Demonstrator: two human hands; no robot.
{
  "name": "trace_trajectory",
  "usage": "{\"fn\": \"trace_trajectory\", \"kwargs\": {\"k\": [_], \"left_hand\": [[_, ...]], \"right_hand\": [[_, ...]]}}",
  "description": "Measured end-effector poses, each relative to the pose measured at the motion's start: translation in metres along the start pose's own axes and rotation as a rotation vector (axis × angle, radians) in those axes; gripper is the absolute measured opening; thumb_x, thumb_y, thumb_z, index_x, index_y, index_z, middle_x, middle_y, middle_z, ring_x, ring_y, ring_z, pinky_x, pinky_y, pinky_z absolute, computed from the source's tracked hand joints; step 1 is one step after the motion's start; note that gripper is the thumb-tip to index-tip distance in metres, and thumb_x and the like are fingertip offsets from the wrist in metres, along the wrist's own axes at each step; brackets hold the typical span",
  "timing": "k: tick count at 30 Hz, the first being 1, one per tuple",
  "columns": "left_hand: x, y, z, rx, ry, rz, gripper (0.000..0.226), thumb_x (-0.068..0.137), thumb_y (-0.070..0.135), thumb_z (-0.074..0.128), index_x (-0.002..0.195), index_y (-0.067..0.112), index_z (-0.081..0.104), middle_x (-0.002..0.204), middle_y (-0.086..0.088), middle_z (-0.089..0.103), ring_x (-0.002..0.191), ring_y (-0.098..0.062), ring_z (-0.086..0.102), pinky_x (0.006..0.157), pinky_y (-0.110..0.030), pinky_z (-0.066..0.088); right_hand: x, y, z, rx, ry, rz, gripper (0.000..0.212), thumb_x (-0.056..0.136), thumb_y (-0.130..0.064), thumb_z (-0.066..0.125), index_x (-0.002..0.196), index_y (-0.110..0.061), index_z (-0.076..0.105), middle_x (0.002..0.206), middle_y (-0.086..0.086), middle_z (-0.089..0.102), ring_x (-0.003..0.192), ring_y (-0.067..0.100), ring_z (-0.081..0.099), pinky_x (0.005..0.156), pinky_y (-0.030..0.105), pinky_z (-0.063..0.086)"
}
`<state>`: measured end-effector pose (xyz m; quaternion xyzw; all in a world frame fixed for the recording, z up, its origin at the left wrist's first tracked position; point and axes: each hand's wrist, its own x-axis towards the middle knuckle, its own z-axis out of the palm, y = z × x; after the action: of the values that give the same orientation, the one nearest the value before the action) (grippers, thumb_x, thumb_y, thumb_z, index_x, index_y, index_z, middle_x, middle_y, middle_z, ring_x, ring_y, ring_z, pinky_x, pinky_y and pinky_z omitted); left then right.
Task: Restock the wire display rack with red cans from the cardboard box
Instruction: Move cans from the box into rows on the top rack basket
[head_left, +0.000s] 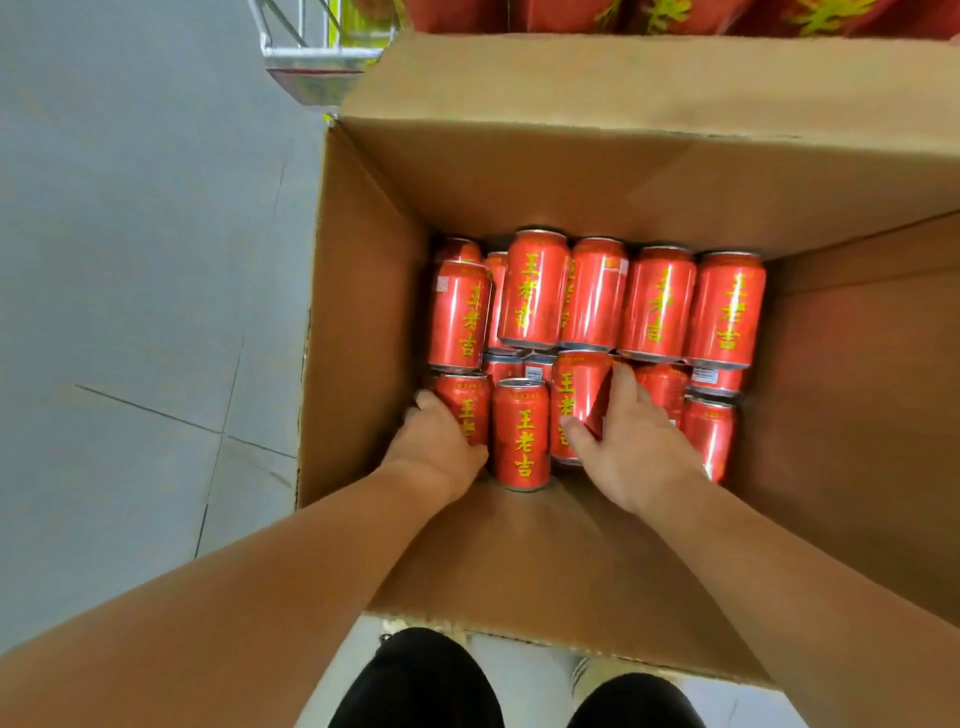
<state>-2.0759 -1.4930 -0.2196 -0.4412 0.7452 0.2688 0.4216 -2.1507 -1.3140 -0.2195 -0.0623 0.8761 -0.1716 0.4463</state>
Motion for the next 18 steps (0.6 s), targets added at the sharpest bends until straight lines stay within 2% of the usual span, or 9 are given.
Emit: {"fn": "trace_trajectory", "kwargs": {"k": [6, 10, 12, 16, 18], "left_hand": [[0.01, -0.006, 0.017, -0.139, 0.025, -0.041, 0.079, 0.077, 0.03, 0.087, 0.136, 0.01, 0.039, 0.134, -0.013, 0.056, 0.121, -0.03, 0.06, 0.097, -0.04, 0.05], [0.011, -0.006, 0.006, -0.172, 0.004, -0.009, 0.069, 0.073, 0.025, 0.089, 0.129, 0.014, 0.05, 0.124, -0.007, 0.063, 0.102, -0.022, 0.063, 0.082, -0.03, 0.048], [0.005, -0.006, -0.001, -0.182, -0.014, 0.018, 0.068, 0.073, 0.026, 0.089, 0.129, 0.016, 0.051, 0.119, -0.003, 0.064, 0.094, -0.017, 0.059, 0.08, -0.029, 0.046], [-0.023, -0.003, -0.019, -0.201, -0.03, 0.044, 0.073, 0.073, 0.033, 0.089, 0.131, 0.018, 0.048, 0.11, 0.002, 0.058, 0.099, -0.018, 0.059, 0.09, -0.034, 0.049], [-0.045, 0.003, -0.033, -0.201, -0.034, 0.082, 0.072, 0.073, 0.033, 0.089, 0.13, 0.018, 0.047, 0.107, 0.003, 0.058, 0.091, -0.013, 0.056, 0.084, -0.028, 0.05]], "right_hand": [[0.014, 0.001, 0.015, 0.236, 0.117, 0.058, 0.073, 0.079, -0.039, 0.081, 0.136, -0.016, 0.041, 0.132, 0.008, 0.055, 0.123, 0.027, 0.054, 0.104, 0.04, 0.044], [0.022, 0.001, 0.016, 0.303, 0.129, 0.109, 0.06, 0.07, -0.034, 0.086, 0.119, -0.017, 0.056, 0.113, 0.005, 0.064, 0.107, 0.025, 0.062, 0.093, 0.038, 0.051], [0.018, 0.002, 0.013, 0.336, 0.134, 0.115, 0.057, 0.068, -0.032, 0.086, 0.116, -0.019, 0.057, 0.11, 0.004, 0.064, 0.103, 0.024, 0.063, 0.09, 0.036, 0.051], [-0.009, -0.003, -0.002, 0.399, 0.163, 0.07, 0.053, 0.072, -0.029, 0.085, 0.115, -0.024, 0.055, 0.111, 0.001, 0.062, 0.099, 0.019, 0.061, 0.084, 0.032, 0.048], [-0.03, -0.012, -0.018, 0.421, 0.174, 0.046, 0.052, 0.073, -0.029, 0.085, 0.116, -0.027, 0.055, 0.11, -0.001, 0.063, 0.1, 0.017, 0.062, 0.085, 0.032, 0.05]]}}
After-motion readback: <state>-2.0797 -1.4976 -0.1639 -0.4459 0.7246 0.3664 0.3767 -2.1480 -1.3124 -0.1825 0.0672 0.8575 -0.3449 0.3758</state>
